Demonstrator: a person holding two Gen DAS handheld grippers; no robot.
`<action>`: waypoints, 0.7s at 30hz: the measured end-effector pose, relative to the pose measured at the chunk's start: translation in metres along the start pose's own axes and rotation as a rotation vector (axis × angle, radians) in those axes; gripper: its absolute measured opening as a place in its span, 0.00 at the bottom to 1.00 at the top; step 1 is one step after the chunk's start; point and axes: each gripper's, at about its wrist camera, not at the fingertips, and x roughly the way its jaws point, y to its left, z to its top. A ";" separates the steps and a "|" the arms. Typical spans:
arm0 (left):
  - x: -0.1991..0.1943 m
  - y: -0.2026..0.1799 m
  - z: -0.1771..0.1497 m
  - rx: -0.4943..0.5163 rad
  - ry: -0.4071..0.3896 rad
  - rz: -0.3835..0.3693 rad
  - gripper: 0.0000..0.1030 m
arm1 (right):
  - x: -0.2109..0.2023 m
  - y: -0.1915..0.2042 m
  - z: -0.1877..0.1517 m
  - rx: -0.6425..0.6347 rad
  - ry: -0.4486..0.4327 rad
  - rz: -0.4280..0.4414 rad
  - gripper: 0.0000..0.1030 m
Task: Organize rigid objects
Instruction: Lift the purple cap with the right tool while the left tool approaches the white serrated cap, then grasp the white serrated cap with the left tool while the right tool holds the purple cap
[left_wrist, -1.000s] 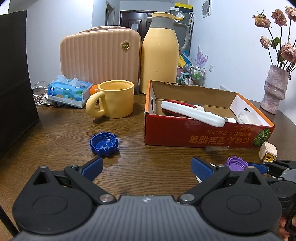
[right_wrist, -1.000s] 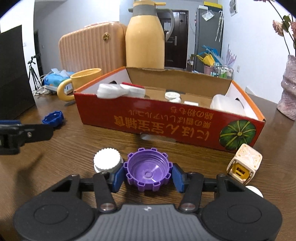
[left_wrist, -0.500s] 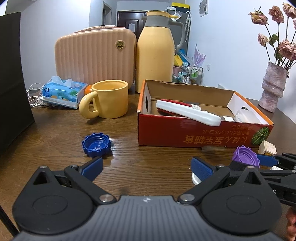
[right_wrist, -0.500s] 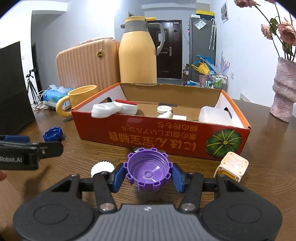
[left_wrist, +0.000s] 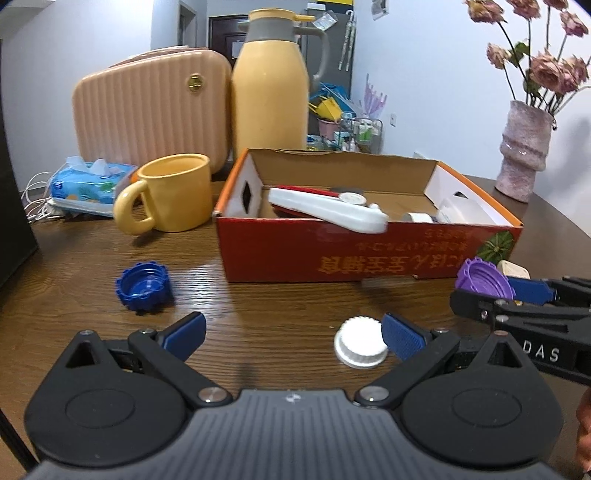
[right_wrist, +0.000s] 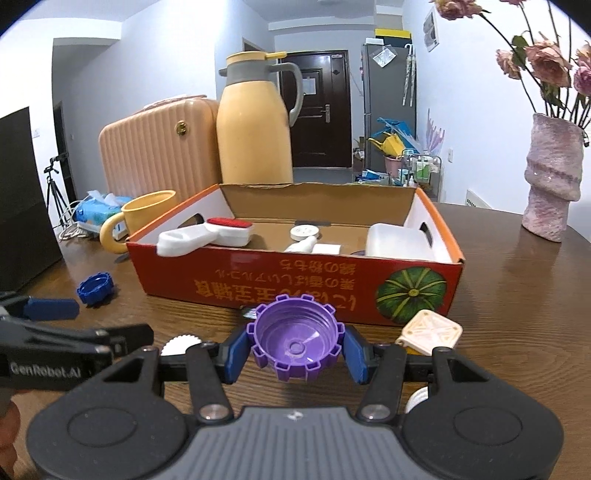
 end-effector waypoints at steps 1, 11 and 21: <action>0.001 -0.004 0.000 0.006 0.003 -0.003 1.00 | -0.001 -0.002 0.000 0.003 -0.003 -0.002 0.52; 0.014 -0.028 -0.004 0.018 0.035 -0.011 1.00 | -0.011 -0.021 0.000 0.030 -0.028 -0.014 0.52; 0.029 -0.036 -0.002 -0.021 0.068 0.026 0.97 | -0.017 -0.035 -0.002 0.049 -0.039 -0.022 0.52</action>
